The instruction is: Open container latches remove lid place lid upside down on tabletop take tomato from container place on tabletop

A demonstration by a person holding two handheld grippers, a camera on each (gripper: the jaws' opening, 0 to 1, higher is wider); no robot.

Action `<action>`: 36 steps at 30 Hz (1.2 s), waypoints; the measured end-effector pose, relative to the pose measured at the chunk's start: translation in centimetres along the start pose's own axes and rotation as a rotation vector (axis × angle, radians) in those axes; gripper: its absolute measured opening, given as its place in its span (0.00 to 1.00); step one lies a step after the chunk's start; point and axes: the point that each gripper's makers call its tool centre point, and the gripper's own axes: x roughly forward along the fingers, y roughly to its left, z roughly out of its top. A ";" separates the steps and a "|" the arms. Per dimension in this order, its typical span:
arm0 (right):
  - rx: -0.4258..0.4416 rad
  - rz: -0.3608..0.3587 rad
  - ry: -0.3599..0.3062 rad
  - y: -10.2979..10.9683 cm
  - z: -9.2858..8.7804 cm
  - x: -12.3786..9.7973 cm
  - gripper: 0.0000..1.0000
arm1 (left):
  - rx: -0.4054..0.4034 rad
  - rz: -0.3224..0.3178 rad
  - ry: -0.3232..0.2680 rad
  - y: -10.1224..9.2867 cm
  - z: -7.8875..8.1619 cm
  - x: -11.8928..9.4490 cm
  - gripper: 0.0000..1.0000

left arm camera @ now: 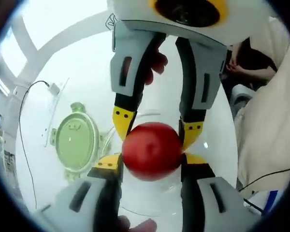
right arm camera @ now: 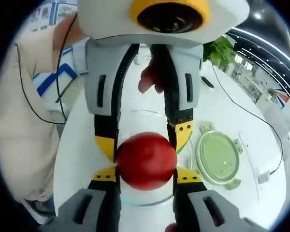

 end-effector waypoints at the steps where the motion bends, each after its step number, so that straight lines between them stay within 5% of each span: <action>1: 0.002 -0.009 0.000 -0.1 -0.2 -0.6 0.37 | 0.004 0.000 -0.002 -0.1 0.5 0.0 0.37; 14: 0.036 -0.084 0.022 -0.7 -3.0 -5.8 0.37 | 0.105 -0.014 -0.031 -1.1 6.5 0.6 0.37; 25: 0.083 -0.120 0.074 -1.0 -8.1 -9.4 0.37 | 0.175 -0.059 -0.056 -2.2 11.5 3.9 0.37; 36: 0.121 -0.130 0.113 -1.5 -12.9 -10.8 0.37 | 0.221 -0.092 -0.057 -2.7 14.7 7.8 0.37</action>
